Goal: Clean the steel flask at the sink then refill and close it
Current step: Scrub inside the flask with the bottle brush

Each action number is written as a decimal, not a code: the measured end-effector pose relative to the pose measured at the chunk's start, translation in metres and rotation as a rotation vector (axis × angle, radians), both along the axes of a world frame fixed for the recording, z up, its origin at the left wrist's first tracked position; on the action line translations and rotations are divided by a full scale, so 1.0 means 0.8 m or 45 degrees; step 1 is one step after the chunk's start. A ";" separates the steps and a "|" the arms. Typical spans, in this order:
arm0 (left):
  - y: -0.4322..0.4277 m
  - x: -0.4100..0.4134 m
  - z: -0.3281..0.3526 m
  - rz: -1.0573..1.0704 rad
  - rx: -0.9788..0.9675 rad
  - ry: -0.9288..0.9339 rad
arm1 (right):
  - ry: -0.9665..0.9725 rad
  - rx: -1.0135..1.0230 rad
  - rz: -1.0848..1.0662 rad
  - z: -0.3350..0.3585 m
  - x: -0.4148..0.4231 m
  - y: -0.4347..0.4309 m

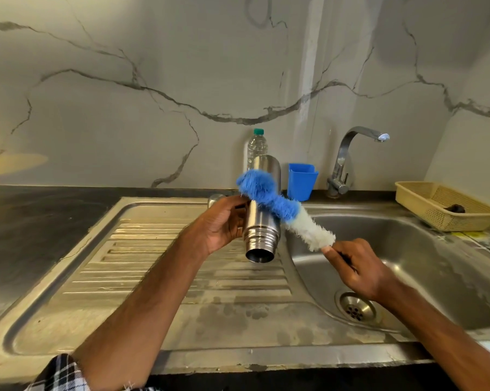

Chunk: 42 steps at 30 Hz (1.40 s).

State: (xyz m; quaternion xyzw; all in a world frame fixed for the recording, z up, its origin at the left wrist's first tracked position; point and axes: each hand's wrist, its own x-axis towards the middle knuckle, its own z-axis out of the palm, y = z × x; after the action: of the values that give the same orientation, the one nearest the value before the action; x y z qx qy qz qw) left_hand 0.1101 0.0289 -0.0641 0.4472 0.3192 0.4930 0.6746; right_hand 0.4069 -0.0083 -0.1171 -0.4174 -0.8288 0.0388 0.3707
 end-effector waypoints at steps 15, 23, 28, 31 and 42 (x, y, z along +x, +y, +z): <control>0.007 -0.015 0.006 0.168 -0.060 -0.172 | -0.040 0.015 0.100 -0.001 -0.008 -0.004; 0.008 -0.018 0.005 0.221 -0.096 -0.243 | -0.028 0.053 0.023 -0.003 -0.010 0.000; 0.011 -0.022 -0.002 0.169 -0.104 -0.302 | -0.051 0.075 0.007 -0.001 -0.007 0.002; 0.008 -0.019 0.002 0.157 -0.062 -0.245 | -0.035 0.088 -0.018 0.001 -0.007 0.002; 0.001 -0.015 0.005 0.095 -0.064 -0.185 | -0.005 0.056 0.023 0.003 -0.002 0.000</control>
State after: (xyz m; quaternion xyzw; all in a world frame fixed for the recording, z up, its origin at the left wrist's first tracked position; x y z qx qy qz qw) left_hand 0.0978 0.0300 -0.0602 0.3810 0.2982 0.5406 0.6882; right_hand 0.4050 -0.0085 -0.1148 -0.4017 -0.8338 0.0230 0.3779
